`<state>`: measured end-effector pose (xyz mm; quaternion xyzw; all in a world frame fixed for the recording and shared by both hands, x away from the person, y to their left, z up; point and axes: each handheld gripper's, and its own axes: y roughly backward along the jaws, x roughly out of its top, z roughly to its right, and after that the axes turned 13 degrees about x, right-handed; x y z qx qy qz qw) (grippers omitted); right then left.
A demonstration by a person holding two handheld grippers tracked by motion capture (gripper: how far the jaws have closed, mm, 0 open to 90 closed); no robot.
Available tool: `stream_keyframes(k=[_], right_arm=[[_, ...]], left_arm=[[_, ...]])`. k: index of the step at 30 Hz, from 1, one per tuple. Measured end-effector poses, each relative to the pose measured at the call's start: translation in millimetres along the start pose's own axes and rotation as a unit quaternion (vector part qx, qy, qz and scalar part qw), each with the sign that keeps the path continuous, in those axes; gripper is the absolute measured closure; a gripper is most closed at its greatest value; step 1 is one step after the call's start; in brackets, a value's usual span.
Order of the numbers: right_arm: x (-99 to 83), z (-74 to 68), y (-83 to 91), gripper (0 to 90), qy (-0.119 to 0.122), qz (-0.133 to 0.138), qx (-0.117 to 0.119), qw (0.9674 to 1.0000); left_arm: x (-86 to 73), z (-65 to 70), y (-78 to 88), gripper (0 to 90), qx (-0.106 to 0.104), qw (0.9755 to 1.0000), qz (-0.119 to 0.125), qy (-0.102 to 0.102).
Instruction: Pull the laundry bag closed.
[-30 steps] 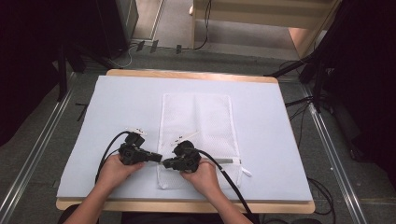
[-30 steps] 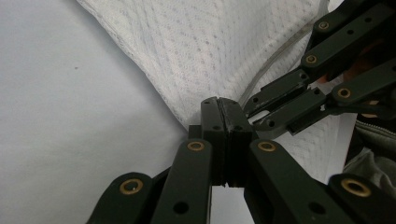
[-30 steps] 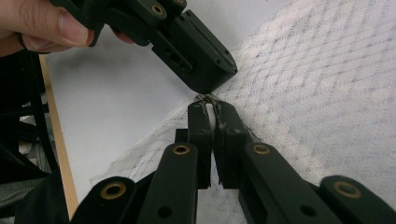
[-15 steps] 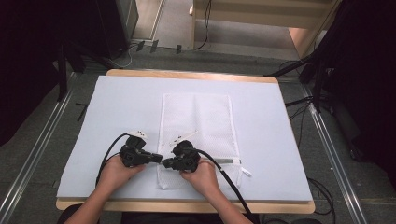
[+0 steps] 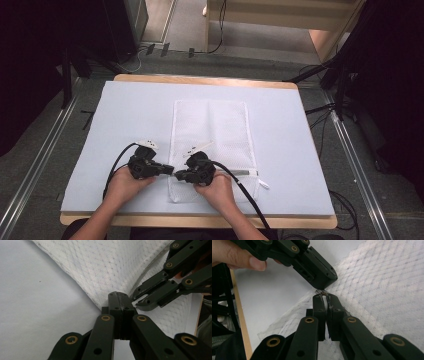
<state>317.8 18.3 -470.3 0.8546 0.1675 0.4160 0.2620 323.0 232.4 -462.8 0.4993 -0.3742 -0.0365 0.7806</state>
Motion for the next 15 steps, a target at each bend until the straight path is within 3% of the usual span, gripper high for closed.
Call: stream_keyframes(k=[15], right_arm=[[-1.9, 0.9, 2.5, 88.9, 0.002, 0.001, 0.000, 1.0000]], left_arm=[[0.0, 0.4, 0.1, 90.0, 0.000, 1.0000, 0.001, -0.006]])
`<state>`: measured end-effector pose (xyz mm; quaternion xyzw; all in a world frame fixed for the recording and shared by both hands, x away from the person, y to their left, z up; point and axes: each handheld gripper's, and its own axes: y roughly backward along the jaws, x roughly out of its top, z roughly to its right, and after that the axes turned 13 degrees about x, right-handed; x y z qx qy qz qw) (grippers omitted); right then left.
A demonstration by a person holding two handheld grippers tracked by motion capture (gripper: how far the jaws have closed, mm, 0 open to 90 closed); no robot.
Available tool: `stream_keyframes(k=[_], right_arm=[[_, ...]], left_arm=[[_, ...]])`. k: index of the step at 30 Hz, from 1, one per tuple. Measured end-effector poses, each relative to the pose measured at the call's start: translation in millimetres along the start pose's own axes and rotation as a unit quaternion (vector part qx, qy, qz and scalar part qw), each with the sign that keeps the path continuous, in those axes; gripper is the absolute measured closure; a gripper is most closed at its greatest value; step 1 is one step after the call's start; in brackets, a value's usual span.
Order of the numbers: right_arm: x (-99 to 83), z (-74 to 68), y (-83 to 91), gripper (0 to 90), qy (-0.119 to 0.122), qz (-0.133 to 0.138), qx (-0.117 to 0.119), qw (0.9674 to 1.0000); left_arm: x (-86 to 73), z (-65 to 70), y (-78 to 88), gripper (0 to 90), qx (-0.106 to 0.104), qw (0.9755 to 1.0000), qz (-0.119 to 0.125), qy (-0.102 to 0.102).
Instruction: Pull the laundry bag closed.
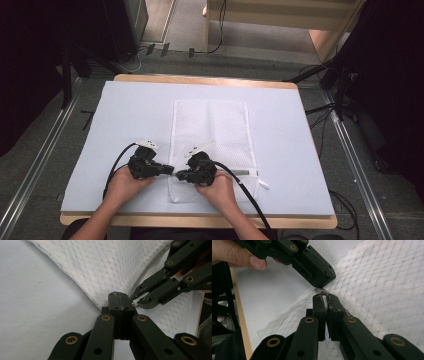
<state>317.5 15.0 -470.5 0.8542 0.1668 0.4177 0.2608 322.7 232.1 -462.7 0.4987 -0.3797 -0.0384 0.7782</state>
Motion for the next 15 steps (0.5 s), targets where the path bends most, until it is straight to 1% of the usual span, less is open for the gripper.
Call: stream_keyframes(k=[6, 8, 11, 12, 14, 15], right_arm=[[-0.1, -0.6, 1.1, 88.9, -0.002, -0.002, -0.002, 1.0000], [-0.5, 1.3, 3.6, 88.9, -0.001, -0.001, -0.001, 1.0000], [-1.0, 1.3, 4.4, 88.9, -0.010, -0.001, 0.002, 0.9999], [-1.0, 1.3, 4.1, 88.9, -0.007, 0.000, 0.001, 1.0000], [-1.2, 0.9, 4.7, 88.9, -0.011, -0.002, 0.002, 0.9999], [-1.4, 1.4, 4.7, 88.9, -0.006, 0.000, 0.000, 1.0000]], left_arm=[[-0.1, 0.4, 0.0, 90.0, 0.001, 1.0000, 0.001, -0.001], [-0.1, 0.6, -0.1, 90.0, 0.003, 1.0000, 0.001, -0.001], [-0.1, 0.9, 0.0, 90.0, 0.004, 1.0000, 0.001, -0.001], [0.0, 0.8, 0.0, 90.0, 0.004, 1.0000, 0.001, -0.001], [0.0, 1.0, 0.0, 90.0, 0.005, 1.0000, 0.001, -0.002], [0.1, 1.4, 0.2, 90.0, 0.007, 1.0000, 0.000, -0.002]])
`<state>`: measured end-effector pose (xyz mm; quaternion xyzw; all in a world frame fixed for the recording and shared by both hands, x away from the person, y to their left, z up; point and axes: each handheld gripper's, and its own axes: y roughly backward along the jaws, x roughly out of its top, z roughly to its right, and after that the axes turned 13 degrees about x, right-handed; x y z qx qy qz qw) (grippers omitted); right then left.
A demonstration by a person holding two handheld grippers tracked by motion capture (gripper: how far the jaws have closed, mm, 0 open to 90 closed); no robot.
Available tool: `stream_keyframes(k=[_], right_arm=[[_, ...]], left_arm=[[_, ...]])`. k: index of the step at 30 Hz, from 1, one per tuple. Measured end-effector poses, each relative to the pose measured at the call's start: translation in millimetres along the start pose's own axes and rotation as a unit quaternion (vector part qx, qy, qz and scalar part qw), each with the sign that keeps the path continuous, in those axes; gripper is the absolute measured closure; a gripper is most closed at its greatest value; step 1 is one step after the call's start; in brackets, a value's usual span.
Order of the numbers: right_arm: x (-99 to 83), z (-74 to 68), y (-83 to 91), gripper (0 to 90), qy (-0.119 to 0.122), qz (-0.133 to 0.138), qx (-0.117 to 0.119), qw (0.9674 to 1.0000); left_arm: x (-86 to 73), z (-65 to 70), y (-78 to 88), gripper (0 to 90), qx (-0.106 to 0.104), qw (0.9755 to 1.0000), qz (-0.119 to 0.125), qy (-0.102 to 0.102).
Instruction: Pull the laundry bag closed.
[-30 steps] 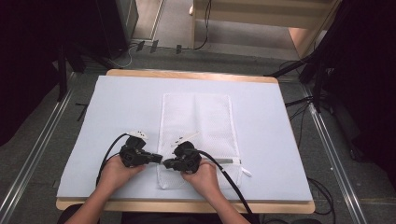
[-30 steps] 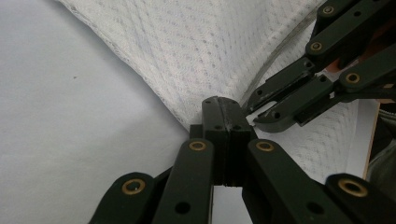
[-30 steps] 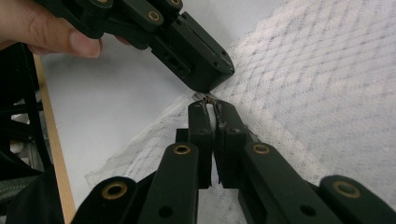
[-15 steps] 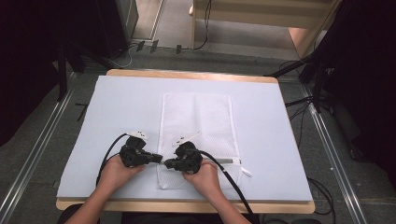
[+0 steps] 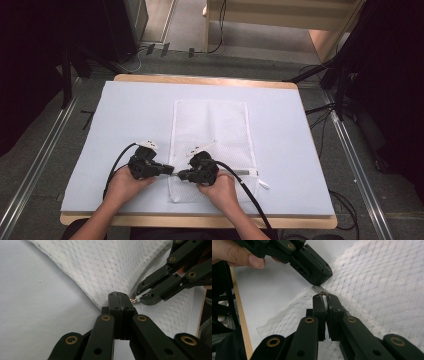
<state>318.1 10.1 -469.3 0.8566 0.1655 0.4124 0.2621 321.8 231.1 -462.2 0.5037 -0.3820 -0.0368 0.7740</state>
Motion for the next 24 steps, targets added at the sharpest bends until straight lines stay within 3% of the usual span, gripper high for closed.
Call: stream_keyframes(k=[24], right_arm=[[-1.9, 0.2, 3.5, 88.9, -0.003, -0.003, 0.001, 1.0000]], left_arm=[[0.3, 0.4, 0.0, 90.0, 0.001, 1.0000, 0.000, -0.003]])
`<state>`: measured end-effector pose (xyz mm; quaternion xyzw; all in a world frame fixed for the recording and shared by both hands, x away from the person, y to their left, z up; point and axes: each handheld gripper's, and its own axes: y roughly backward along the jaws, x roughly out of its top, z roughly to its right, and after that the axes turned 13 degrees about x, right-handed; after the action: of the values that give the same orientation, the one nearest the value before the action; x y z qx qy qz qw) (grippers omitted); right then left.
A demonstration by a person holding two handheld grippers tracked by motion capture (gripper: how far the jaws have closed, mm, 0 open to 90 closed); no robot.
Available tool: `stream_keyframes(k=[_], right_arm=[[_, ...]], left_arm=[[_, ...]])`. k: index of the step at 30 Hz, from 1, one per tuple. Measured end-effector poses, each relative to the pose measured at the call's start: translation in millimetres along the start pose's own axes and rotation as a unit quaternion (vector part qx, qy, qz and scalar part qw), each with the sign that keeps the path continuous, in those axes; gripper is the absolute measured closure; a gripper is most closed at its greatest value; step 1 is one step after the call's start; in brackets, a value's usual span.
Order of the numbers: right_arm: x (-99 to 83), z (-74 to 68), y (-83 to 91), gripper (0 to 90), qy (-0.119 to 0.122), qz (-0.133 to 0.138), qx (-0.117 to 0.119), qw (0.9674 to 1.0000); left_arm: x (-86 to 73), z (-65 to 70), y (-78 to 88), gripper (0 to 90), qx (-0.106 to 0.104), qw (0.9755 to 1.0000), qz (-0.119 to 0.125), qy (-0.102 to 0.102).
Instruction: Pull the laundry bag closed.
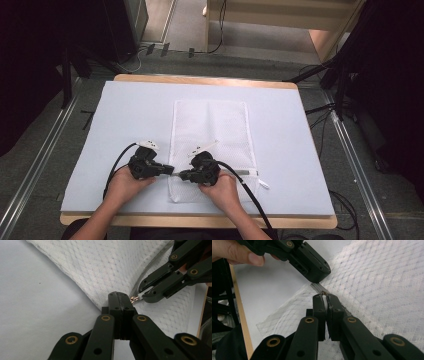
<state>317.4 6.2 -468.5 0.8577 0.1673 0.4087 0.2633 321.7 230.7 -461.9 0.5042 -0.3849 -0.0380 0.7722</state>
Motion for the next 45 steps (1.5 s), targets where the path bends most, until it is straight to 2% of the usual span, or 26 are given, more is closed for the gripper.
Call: stream_keyframes(k=[45], right_arm=[[-5.6, 7.0, 14.0, 88.9, -0.013, 0.009, 0.009, 0.9998]], left_arm=[[-0.5, -0.8, -0.2, 90.0, -0.003, 1.0000, 0.002, 0.001]])
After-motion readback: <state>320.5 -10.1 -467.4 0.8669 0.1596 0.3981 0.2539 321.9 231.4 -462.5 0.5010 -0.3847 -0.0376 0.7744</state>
